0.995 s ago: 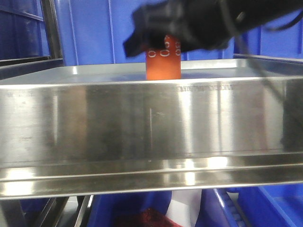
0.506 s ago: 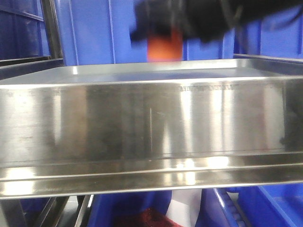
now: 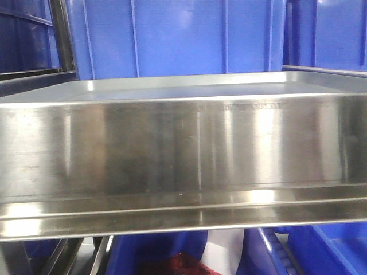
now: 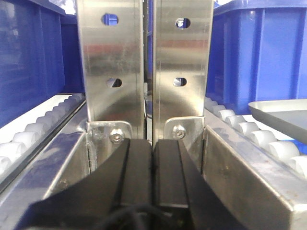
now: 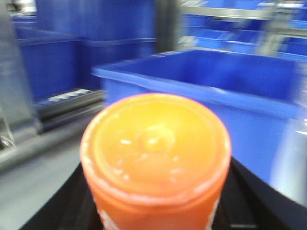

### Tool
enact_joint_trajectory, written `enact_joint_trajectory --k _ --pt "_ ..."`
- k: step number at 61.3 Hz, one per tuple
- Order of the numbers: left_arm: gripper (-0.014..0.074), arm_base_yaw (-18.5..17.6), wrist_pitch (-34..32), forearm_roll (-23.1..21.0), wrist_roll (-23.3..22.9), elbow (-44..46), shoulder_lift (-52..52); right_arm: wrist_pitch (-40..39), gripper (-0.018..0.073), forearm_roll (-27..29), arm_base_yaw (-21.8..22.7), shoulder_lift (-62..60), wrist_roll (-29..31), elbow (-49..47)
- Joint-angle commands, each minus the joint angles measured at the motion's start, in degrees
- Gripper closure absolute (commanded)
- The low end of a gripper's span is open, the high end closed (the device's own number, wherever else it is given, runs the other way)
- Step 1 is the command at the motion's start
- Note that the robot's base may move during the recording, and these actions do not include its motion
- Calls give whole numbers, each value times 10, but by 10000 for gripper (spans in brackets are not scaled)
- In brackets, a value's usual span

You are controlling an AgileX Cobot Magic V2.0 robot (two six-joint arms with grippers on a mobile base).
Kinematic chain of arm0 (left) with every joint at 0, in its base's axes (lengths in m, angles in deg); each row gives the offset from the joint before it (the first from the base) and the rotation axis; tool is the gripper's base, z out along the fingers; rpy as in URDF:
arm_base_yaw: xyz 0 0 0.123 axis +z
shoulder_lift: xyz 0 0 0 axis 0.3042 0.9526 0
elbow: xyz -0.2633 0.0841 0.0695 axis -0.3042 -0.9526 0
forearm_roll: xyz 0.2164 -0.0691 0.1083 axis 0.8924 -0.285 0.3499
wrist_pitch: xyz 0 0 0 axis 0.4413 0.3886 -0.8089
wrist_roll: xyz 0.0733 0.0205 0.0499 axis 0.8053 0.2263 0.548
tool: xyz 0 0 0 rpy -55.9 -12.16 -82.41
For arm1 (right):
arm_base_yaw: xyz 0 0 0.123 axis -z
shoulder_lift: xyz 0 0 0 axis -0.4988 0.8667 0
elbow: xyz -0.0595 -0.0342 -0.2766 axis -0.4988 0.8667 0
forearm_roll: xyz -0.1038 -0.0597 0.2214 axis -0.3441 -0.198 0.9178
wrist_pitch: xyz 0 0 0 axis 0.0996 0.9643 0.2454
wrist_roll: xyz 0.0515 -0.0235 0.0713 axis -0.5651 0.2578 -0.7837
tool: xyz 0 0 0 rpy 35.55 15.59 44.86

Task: Grab orange capacitor from left shelf to right conveyor
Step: 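Lift the orange capacitor up off the shelf tray with the right gripper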

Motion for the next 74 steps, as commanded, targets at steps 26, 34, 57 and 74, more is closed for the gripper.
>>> enact_joint_trajectory --k 26,34,57,74 --pt "701 -2 -52 -3 0 4 6 125 504 -11 -1 -247 3 48" --pt "701 -2 -52 -3 0 4 6 145 504 -11 -1 -250 3 48" --pt "701 -2 -52 -3 0 4 6 145 504 -11 -1 -250 3 48" --pt "701 -2 -52 -3 0 4 6 145 504 -11 -1 -250 3 48"
